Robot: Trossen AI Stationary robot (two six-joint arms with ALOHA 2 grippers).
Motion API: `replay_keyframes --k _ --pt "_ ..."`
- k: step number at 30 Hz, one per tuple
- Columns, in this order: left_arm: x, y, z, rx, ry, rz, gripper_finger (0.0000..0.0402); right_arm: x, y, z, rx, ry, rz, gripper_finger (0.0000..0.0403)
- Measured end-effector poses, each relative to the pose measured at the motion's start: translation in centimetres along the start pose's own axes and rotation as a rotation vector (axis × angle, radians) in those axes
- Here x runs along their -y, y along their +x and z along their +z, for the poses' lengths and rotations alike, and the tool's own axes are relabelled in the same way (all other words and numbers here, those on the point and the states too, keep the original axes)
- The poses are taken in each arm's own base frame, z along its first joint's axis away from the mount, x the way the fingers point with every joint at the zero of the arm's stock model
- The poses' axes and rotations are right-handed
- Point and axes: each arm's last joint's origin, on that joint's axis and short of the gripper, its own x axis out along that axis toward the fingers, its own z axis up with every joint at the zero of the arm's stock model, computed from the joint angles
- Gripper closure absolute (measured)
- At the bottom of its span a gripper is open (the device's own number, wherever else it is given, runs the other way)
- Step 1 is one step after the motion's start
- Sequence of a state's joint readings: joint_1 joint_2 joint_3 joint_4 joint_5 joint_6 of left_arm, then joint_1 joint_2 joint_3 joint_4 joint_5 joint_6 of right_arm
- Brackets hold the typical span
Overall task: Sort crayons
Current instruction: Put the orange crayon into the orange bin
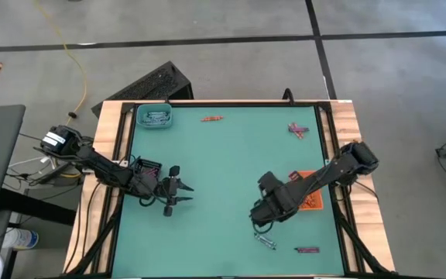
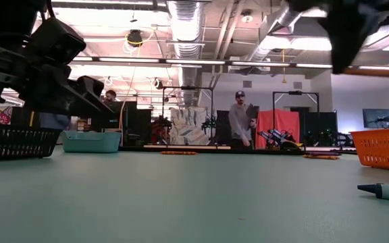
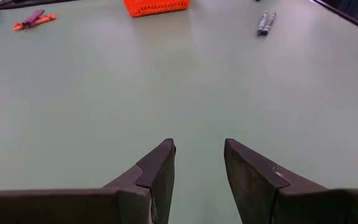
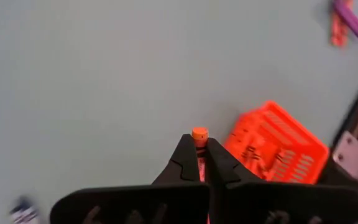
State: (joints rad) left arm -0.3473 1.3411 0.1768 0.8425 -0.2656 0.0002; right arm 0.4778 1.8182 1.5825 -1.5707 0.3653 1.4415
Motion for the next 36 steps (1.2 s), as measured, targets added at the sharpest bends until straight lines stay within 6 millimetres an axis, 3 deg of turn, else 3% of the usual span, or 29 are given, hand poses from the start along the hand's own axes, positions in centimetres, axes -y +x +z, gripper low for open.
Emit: replay_keyframes --k 9,17,23,36 --pt "0.1 0.0 -0.3 -0.026 0.037 -0.027 0.0272 6.1 3.2 -2.1 -0.021 0.259 -0.069 0.0403" --pt "0.2 0.0 -0.4 -0.043 0.036 -0.07 0.0272 9.3 5.5 -3.3 -0.026 0.4 -0.053 0.0403" --pt "0.3 0.0 -0.5 -0.046 0.033 -0.087 0.0272 10.1 7.0 -3.6 -0.052 0.453 -0.034 0.04" --pt "0.3 -0.1 -0.9 -0.089 0.023 -0.104 0.0272 10.0 8.8 -3.5 -0.116 0.466 -0.017 0.0394"
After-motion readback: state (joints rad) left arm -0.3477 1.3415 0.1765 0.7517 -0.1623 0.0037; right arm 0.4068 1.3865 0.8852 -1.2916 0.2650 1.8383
